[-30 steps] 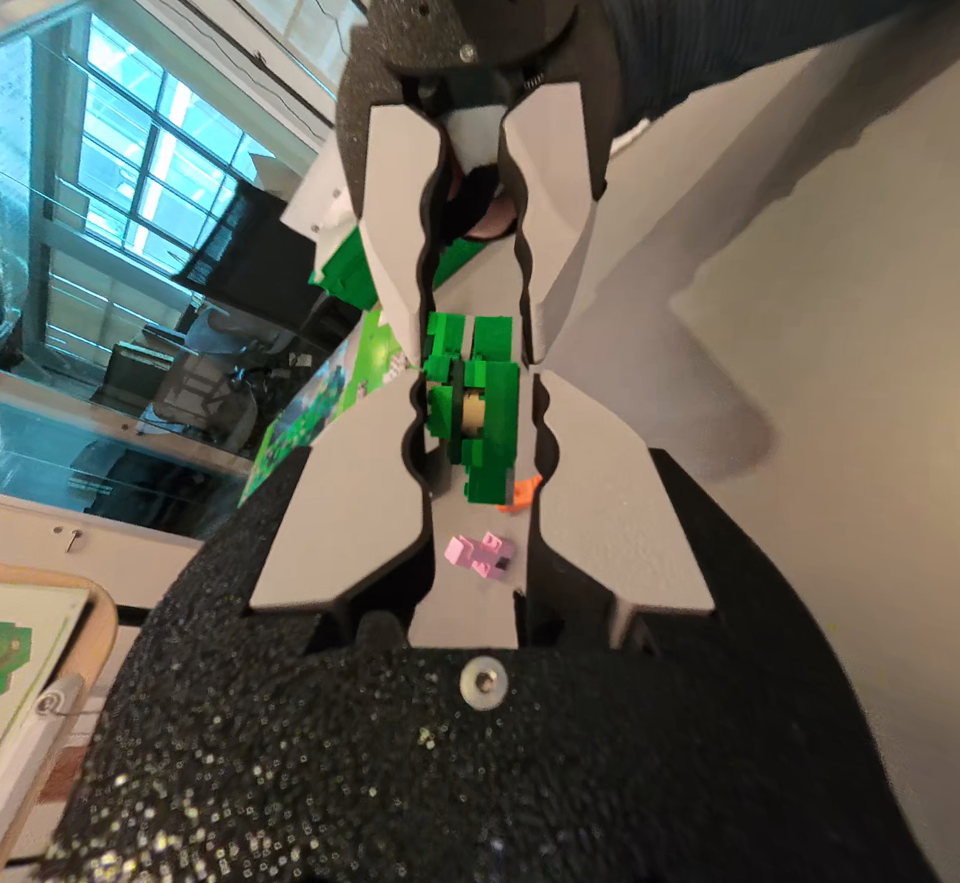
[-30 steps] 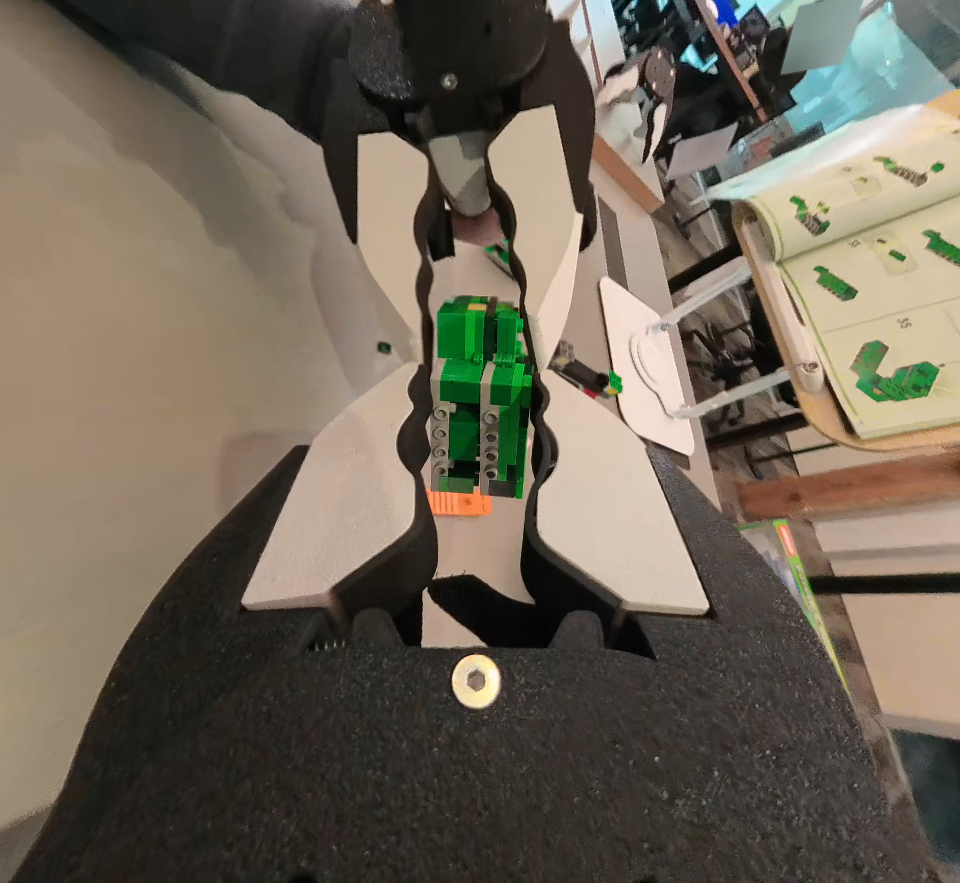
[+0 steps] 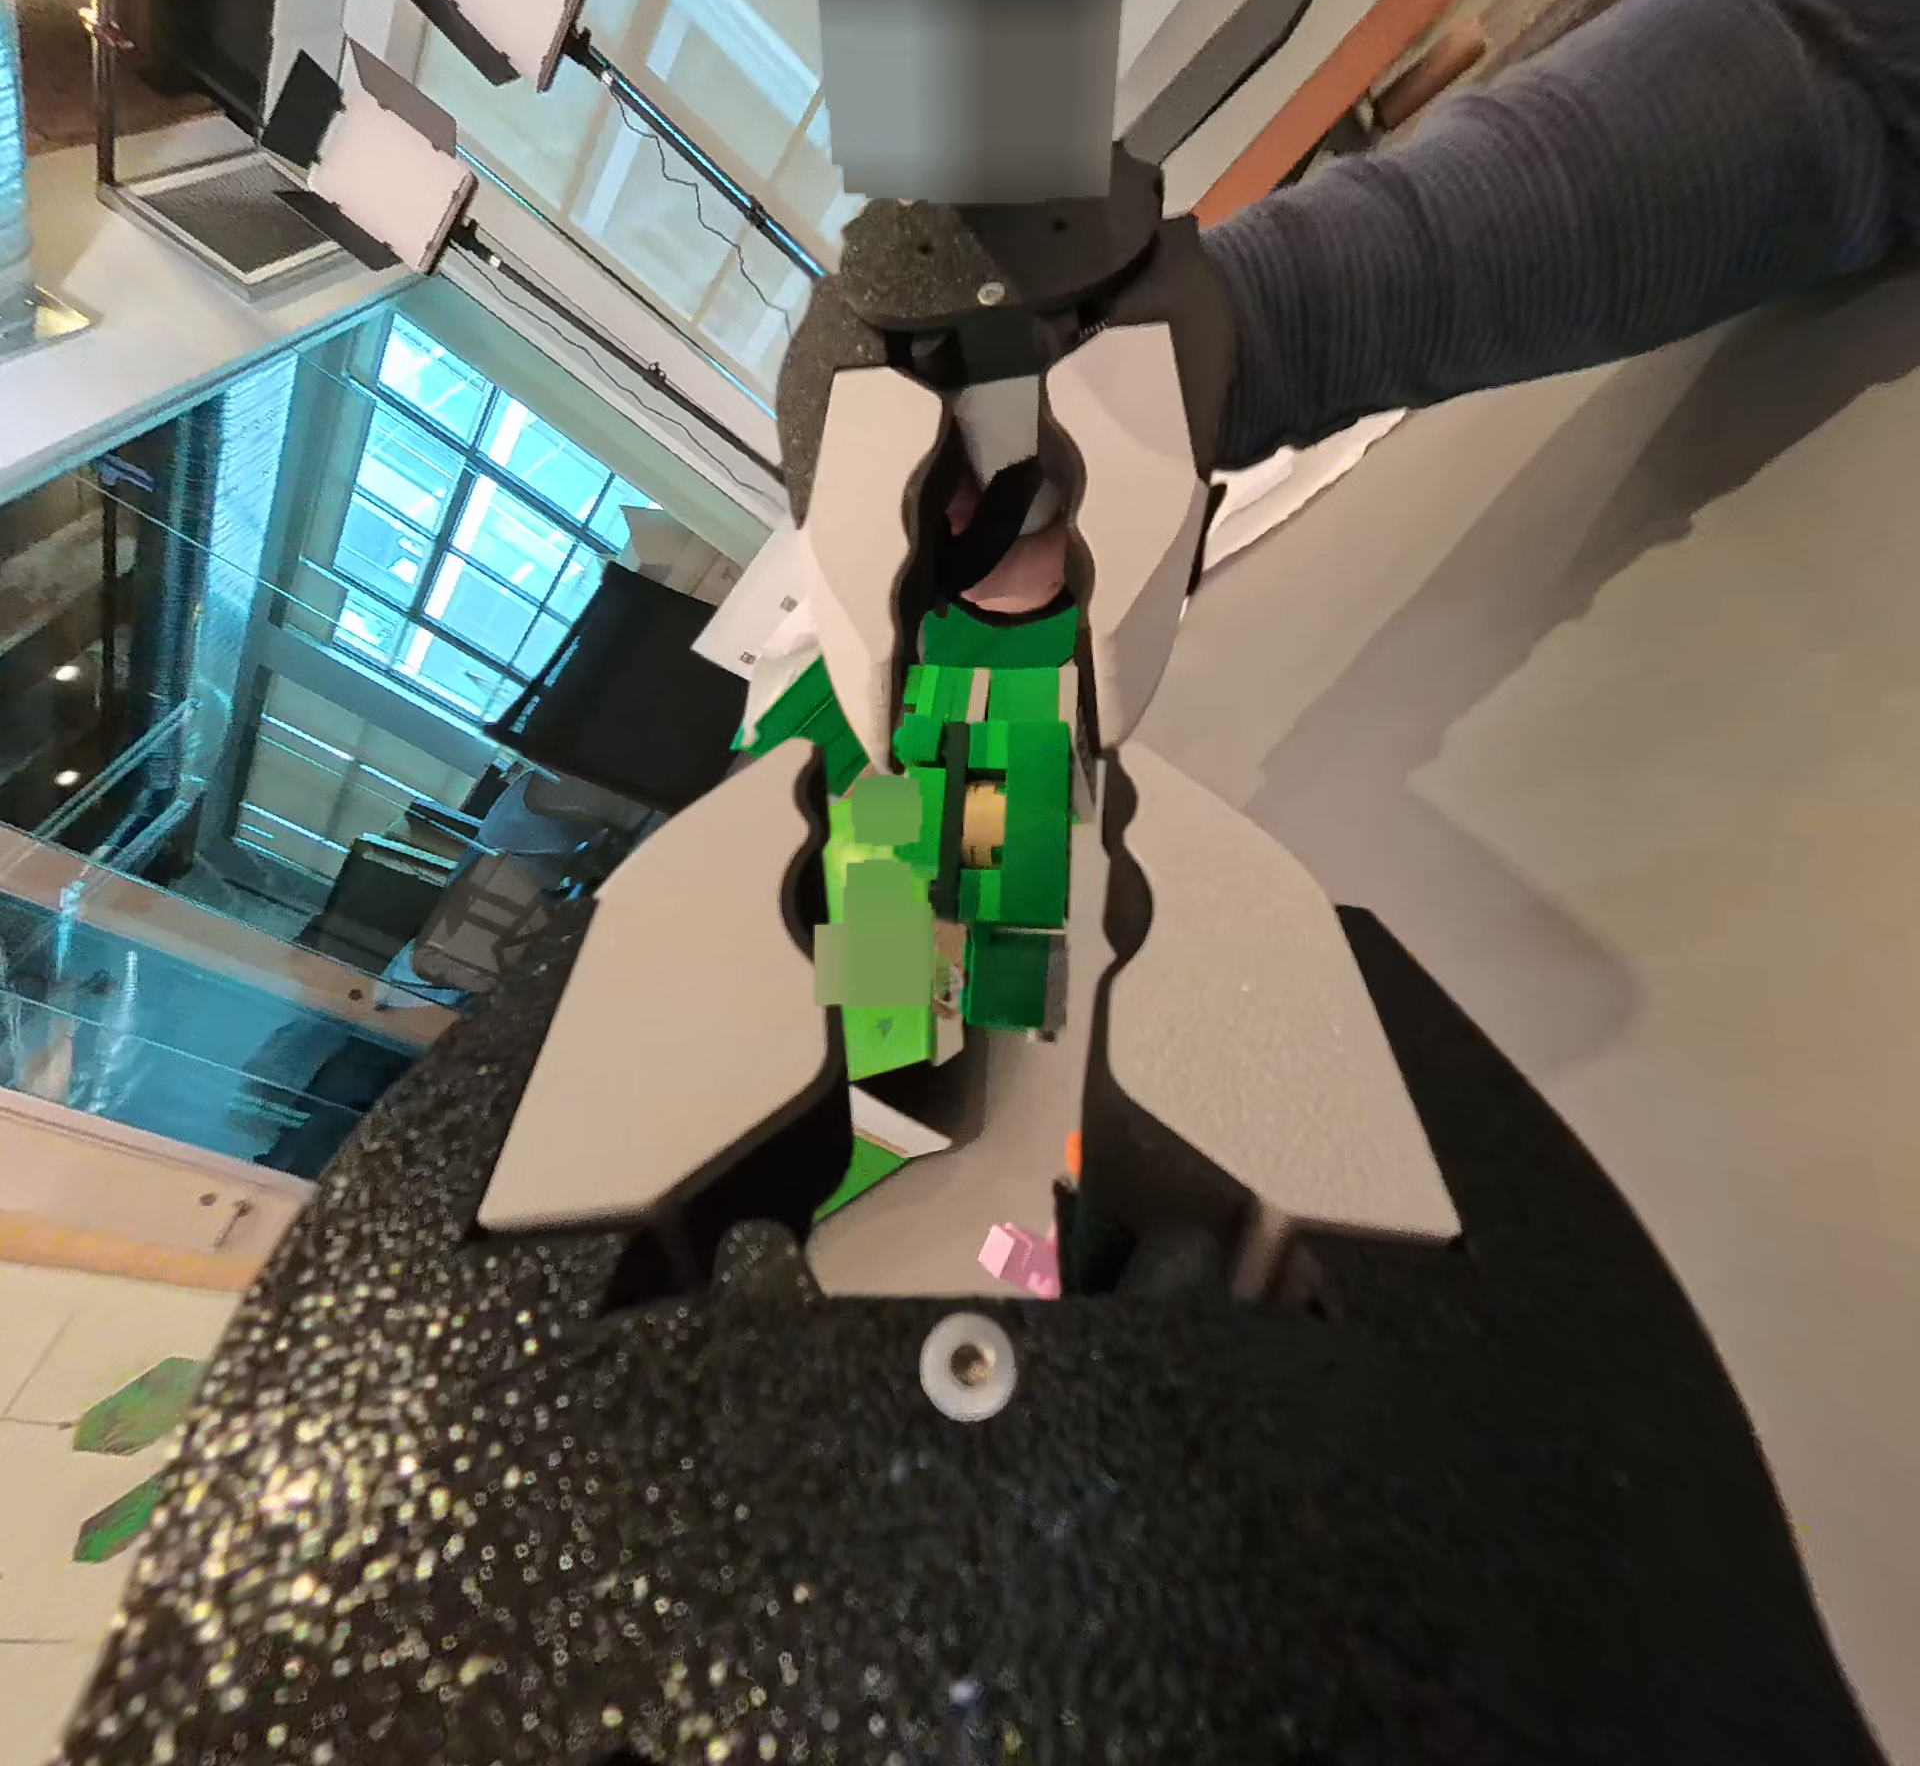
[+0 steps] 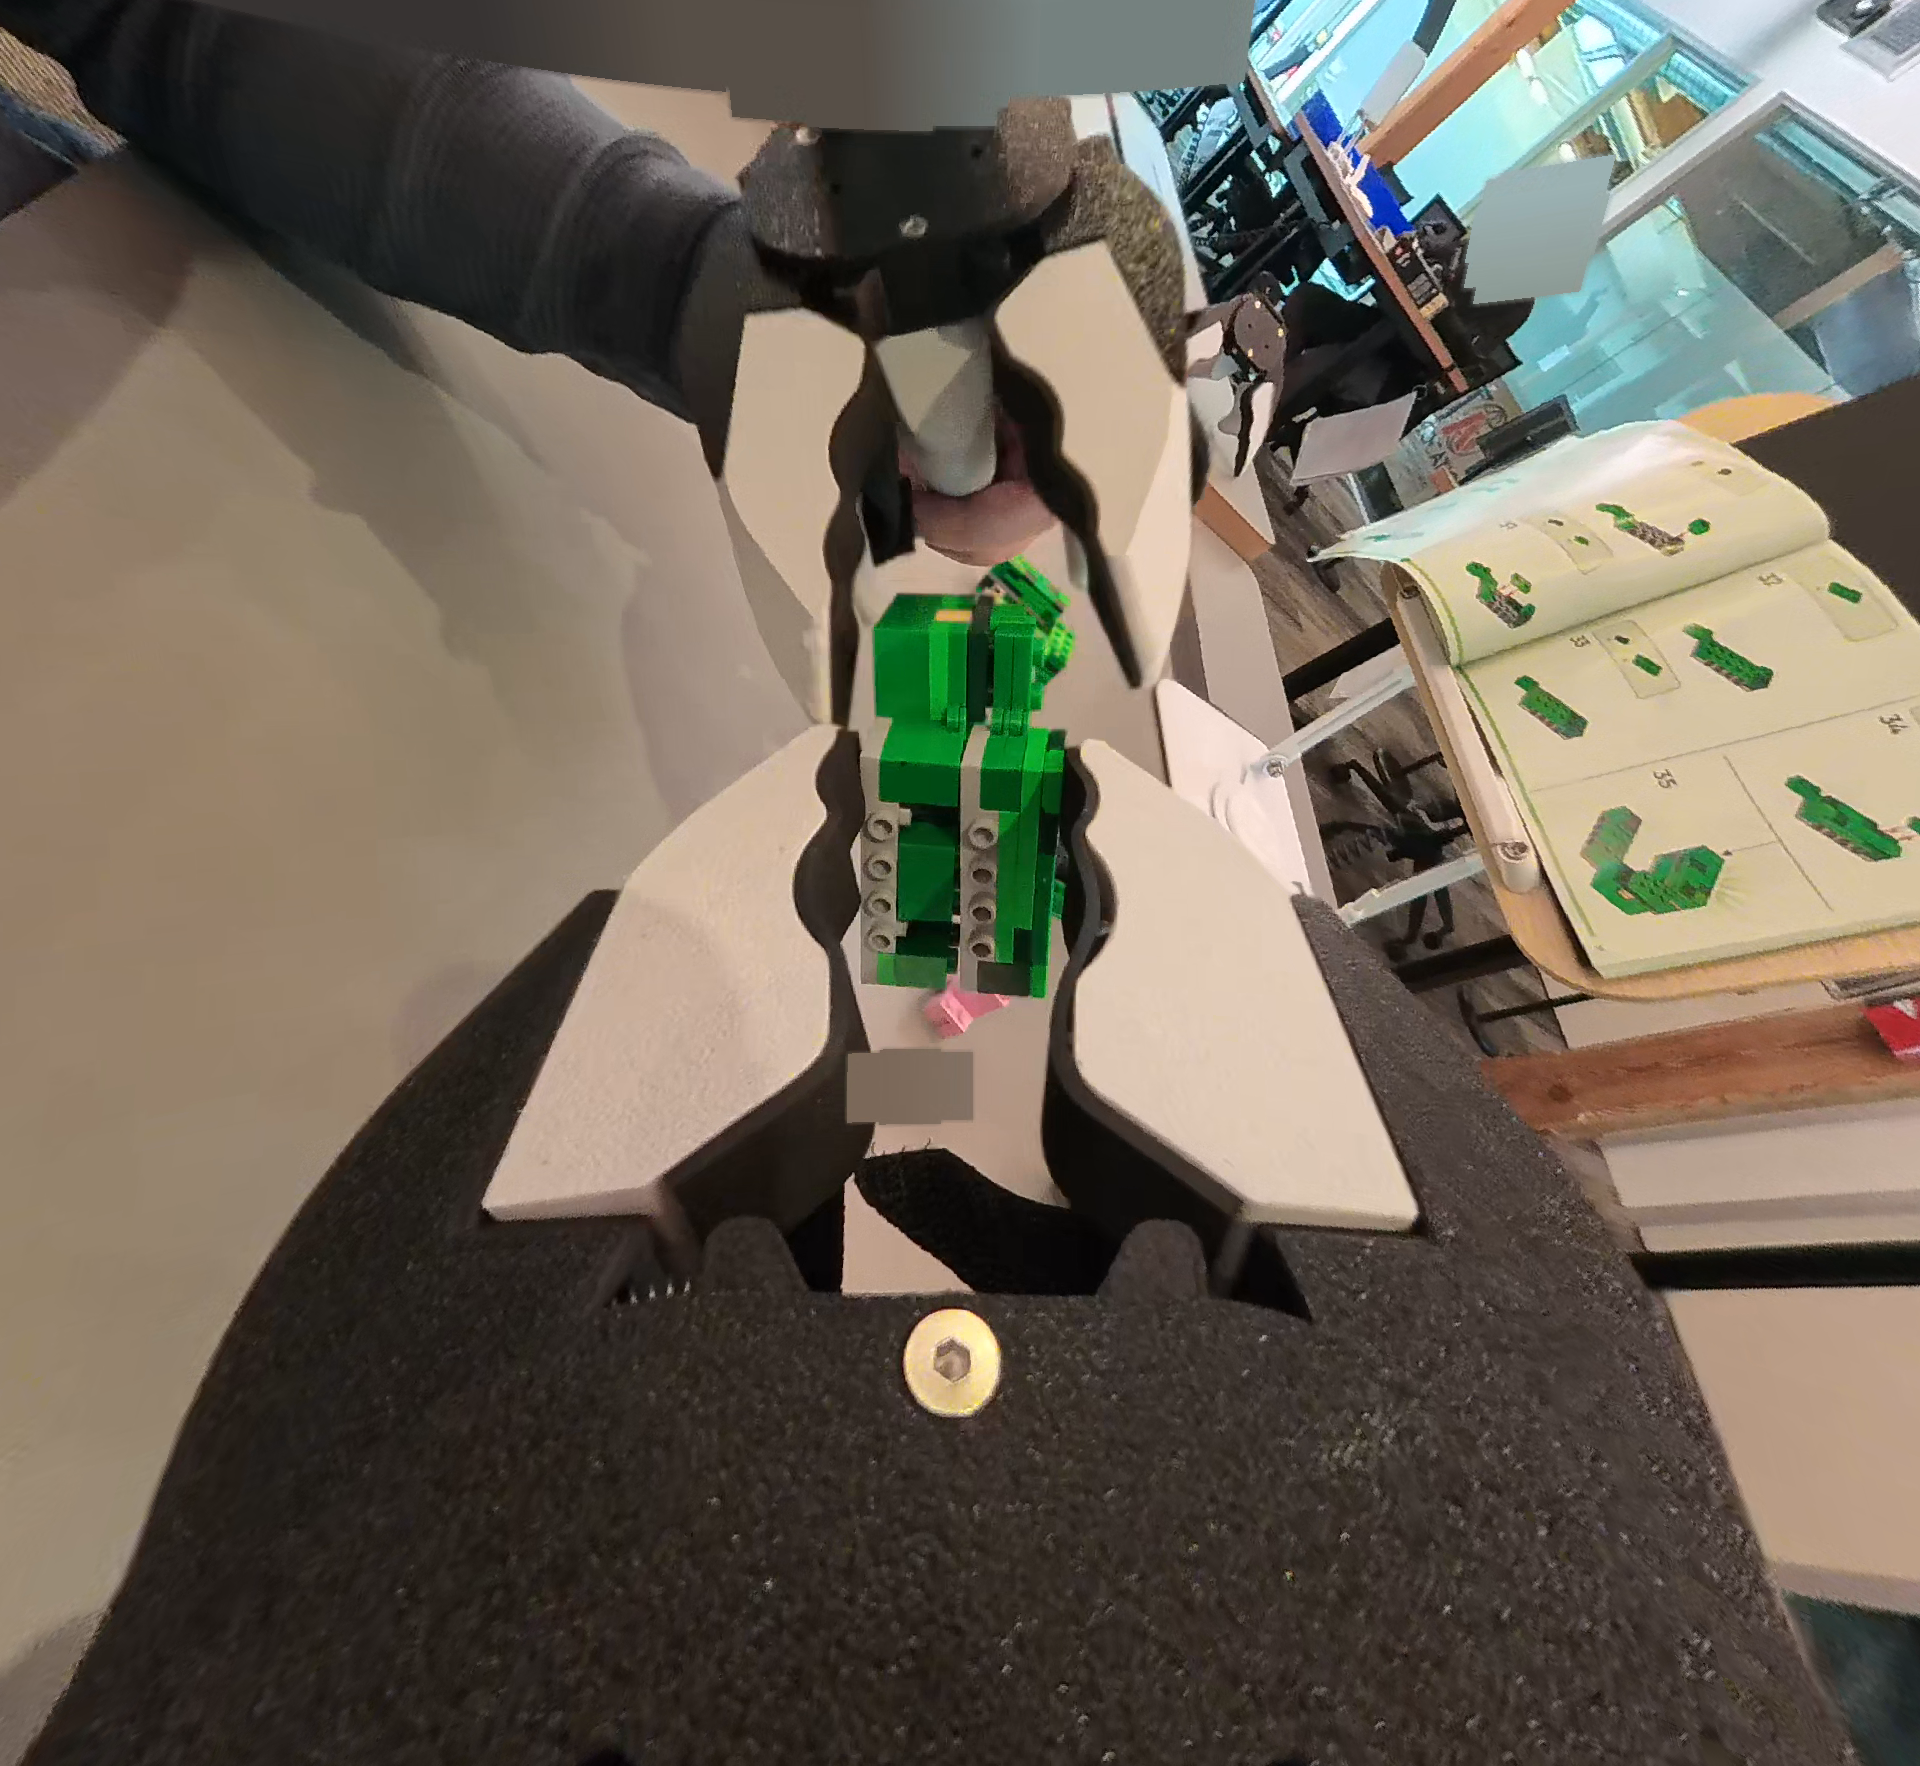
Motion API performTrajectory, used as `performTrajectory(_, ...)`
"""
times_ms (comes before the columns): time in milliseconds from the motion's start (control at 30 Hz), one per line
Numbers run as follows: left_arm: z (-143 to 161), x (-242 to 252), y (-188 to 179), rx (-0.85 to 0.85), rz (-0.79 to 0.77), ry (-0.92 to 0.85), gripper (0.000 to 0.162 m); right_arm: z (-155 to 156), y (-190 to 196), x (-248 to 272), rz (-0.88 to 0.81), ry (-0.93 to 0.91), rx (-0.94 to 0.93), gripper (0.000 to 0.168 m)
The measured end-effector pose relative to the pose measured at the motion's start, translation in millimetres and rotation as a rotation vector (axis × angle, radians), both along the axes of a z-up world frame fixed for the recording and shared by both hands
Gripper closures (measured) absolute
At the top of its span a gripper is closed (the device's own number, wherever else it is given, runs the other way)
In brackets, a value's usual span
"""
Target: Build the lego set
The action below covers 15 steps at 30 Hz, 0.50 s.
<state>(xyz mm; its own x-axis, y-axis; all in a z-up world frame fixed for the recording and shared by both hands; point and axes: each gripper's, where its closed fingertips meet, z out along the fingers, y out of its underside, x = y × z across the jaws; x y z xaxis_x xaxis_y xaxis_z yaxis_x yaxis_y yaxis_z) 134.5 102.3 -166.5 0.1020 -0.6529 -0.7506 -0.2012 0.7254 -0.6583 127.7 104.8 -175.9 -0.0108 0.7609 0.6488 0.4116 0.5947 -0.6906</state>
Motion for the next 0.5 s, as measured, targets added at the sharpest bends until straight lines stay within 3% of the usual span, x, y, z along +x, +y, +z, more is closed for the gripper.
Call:
performTrajectory(67, 2, -1, -5, -0.043, -0.038, -0.005, 0.110, 0, 0, 0, -0.005, -0.009, 0.008, 0.132)
performTrajectory(300, -8, -1, -4, -0.011, -0.002, 0.103, 0.131, -4, -1, -1, -0.014, -0.047, 0.034, 0.132)
performTrajectory(500, -7, -2, -5, 0.004, 0.000, 0.120, 0.132, -4, -1, -1, -0.028, -0.066, 0.060, 0.132)
